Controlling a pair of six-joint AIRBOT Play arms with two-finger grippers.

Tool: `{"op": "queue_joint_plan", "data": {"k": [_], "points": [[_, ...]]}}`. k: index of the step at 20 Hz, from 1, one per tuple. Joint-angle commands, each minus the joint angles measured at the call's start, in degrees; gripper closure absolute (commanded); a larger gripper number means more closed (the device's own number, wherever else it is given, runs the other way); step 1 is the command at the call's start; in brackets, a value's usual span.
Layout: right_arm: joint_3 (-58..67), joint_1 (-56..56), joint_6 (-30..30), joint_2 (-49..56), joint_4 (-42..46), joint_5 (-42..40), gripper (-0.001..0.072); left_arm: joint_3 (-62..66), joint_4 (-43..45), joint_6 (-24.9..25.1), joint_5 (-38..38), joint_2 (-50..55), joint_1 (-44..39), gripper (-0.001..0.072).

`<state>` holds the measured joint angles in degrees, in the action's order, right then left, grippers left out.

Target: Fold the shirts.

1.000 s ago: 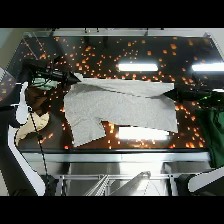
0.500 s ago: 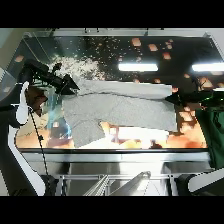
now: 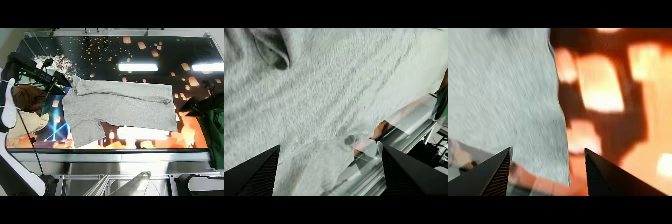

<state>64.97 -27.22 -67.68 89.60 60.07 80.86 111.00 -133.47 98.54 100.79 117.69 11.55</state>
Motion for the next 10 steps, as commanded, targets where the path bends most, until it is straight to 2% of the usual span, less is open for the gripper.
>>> {"op": "queue_joint_plan", "data": {"k": [1,5,9,10], "points": [[-13.4,-0.5,-2.4,-7.2,4.2,-4.0,0.0189,-10.2,0.0,2.0,-0.2,-6.9,1.9,0.0009],[-23.4,-0.9,2.1,-9.4,-2.6,-15.4,0.0189,-26.8,0.1,6.7,-2.4,-16.9,3.9,0.0008],[-24.1,-0.4,8.7,-5.8,-13.2,-16.4,0.0191,-40.4,0.5,9.7,-5.6,-26.4,7.2,0.0009],[-24.1,0.0,9.6,-5.1,-14.2,-16.3,0.0248,-43.3,0.5,10.1,-6.3,-28.6,8.3,0.0009]]}}
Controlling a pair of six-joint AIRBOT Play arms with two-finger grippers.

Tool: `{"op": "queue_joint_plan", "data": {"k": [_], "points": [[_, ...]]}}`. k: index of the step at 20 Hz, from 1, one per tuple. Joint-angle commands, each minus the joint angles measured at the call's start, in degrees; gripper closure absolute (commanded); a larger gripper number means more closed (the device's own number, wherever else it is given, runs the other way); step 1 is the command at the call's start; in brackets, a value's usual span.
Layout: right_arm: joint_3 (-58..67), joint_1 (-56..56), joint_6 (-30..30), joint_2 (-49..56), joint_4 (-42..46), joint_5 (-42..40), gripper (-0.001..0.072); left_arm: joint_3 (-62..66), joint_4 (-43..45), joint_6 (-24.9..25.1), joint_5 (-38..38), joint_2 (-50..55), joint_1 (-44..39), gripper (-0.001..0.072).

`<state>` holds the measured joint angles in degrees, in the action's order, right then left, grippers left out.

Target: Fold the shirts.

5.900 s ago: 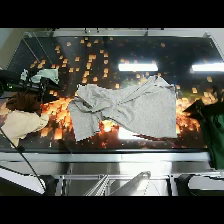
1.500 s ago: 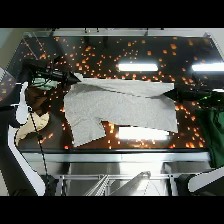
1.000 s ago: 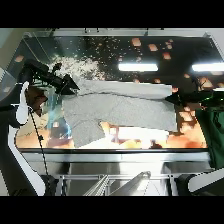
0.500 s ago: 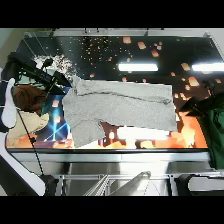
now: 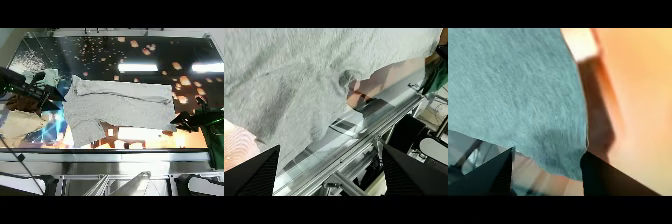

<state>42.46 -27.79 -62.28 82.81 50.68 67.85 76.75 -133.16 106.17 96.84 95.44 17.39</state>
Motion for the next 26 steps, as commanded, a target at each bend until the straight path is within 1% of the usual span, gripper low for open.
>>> {"op": "queue_joint_plan", "data": {"k": [1,2,3,4,6,8,10,11,13,14,15,17,20,21,22,23,24,26], "points": [[-1.6,0.8,5.4,2.2,-5.4,-3.2,0.0365,-11.6,0.3,2.5,-3.3,-8.4,3.6,0.0009],[-1.6,0.9,6.5,2.2,-5.9,-2.8,0.0508,-14.1,0.2,2.5,-4.5,-10.3,4.8,0.0009],[-1.5,0.9,6.8,2.2,-6.4,-2.2,0.0629,-16.5,0.3,2.5,-5.7,-11.9,6.0,0.0009],[-1.4,0.8,7.2,2.2,-6.6,-1.7,0.0691,-18.9,0.9,2.5,-7.0,-13.5,7.1,0.0009],[-1.0,0.7,7.7,2.1,-6.4,-1.7,0.0692,-23.4,3.8,2.5,-9.3,-15.4,8.1,0.001],[-0.2,0.4,7.7,1.9,-6.1,-1.6,0.0692,-28.8,4.6,2.6,-12.8,-15.9,7.6,0.0009],[0.3,0.4,7.7,1.6,-6.2,-1.3,0.0692,-33.5,4.0,3.5,-19.7,-15.7,5.4,0.001],[0.3,0.4,7.7,1.4,-6.2,-1.3,0.0692,-35.5,2.4,4.3,-23.5,-15.7,3.8,0.0009],[0.3,0.4,7.7,1.4,-6.3,-1.2,0.0692,-38.0,-3.7,7.5,-29.0,-15.7,0.7,0.001],[0.3,0.4,7.7,1.4,-6.4,-1.1,0.0692,-38.4,-6.2,8.4,-32.0,-15.6,-1.0,0.001],[0.3,0.4,7.7,1.4,-6.4,-1.0,0.0692,-37.9,-7.0,8.3,-34.0,-14.8,-2.5,0.001],[0.3,0.4,7.7,1.4,-6.4,-0.9,0.0692,-35.1,-7.0,8.3,-33.6,-10.8,-5.5,0.001],[0.3,0.4,7.7,1.4,-6.4,0.5,0.0691,-30.2,-7.0,8.3,-29.3,-4.0,-7.4,0.0015],[0.3,0.4,7.7,1.4,-6.4,1.5,0.0692,-28.6,-7.4,8.3,-26.9,-2.3,-7.3,0.0202],[0.4,0.4,7.7,1.4,-6.4,2.8,0.0692,-26.6,-7.5,8.5,-23.3,-0.8,-7.1,0.0565],[0.7,0.4,7.5,1.4,-6.3,5.0,0.0692,-24.8,-7.5,9.1,-19.4,0.0,-6.7,0.0696],[1.2,0.3,6.5,1.4,-6.1,7.5,0.0693,-23.5,-7.5,9.1,-16.0,0.1,-6.3,0.0696],[2.9,-1.3,1.8,0.7,-5.9,13.9,0.0692,-21.9,-7.4,9.1,-10.6,-1.1,-5.1,0.0696]]}}
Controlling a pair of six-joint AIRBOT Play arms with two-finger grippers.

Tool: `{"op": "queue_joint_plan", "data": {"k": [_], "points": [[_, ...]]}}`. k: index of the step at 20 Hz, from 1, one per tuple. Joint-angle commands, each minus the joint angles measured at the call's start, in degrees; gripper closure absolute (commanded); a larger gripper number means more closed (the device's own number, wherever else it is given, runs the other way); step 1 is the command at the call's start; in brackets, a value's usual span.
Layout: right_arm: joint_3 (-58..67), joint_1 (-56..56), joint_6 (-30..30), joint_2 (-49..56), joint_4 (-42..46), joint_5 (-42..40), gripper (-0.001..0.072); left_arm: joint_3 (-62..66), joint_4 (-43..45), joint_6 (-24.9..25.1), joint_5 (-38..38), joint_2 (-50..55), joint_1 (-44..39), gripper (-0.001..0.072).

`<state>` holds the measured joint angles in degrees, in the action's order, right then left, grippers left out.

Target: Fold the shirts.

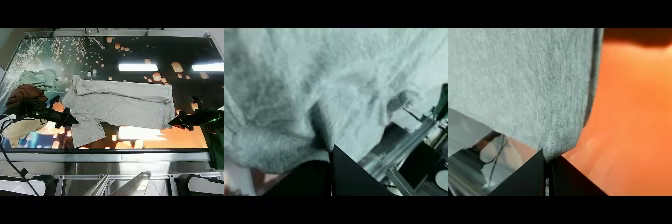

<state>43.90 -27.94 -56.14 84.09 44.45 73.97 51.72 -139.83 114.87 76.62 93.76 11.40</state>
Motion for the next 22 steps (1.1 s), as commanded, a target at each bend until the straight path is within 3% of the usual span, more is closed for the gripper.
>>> {"op": "queue_joint_plan", "data": {"k": [1,4,10,13,18,22], "points": [[2.4,-2.4,-6.6,-1.3,1.4,9.6,0.0693,3.1,-0.6,0.4,10.9,-1.0,1.9,0.0696],[4.2,-7.2,-10.8,-3.7,5.3,10.5,0.0693,3.1,2.4,0.0,12.3,-6.4,5.3,0.0696],[4.3,-12.4,-10.8,-4.4,5.9,11.0,0.0693,3.1,2.9,0.0,18.1,-12.5,8.6,0.0695],[4.3,-12.0,-10.1,-4.4,0.8,9.3,0.0693,3.8,0.2,-0.3,17.6,-12.2,8.6,0.0695],[6.4,-8.2,-5.4,-4.4,-12.6,-4.6,0.0692,18.8,0.1,-4.5,16.4,-2.8,7.1,0.0695],[9.5,-1.5,-3.5,-3.3,-15.1,-19.4,0.0693,33.6,0.2,-7.1,15.9,8.6,4.2,0.0695]]}}
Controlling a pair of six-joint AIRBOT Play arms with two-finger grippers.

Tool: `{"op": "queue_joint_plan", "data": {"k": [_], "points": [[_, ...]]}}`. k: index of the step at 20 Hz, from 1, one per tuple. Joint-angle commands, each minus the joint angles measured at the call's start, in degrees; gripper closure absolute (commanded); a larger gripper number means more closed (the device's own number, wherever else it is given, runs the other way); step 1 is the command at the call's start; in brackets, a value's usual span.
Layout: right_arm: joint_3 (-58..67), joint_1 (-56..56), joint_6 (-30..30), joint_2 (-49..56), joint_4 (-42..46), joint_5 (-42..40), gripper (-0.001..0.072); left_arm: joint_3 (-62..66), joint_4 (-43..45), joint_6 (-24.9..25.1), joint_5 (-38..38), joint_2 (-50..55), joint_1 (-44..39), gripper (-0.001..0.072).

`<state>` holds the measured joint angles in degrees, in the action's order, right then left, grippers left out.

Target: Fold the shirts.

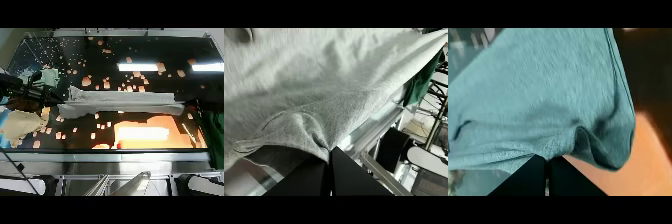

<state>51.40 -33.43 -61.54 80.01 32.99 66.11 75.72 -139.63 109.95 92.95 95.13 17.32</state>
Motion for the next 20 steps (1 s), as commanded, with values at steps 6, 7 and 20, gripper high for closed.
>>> {"op": "queue_joint_plan", "data": {"k": [6,7,20], "points": [[3.5,12.7,8.6,9.4,-3.6,-20.5,0.0691,25.3,0.1,-4.0,-0.2,23.2,-4.5,0.0698],[3.5,13.4,9.4,10.4,-3.5,-21.1,0.0692,27.5,0.0,-4.0,0.0,25.0,-4.7,0.0698],[13.6,7.8,-6.0,11.6,19.1,-5.6,0.009,39.3,-1.4,-8.0,3.8,24.1,-5.2,0.0095]]}}
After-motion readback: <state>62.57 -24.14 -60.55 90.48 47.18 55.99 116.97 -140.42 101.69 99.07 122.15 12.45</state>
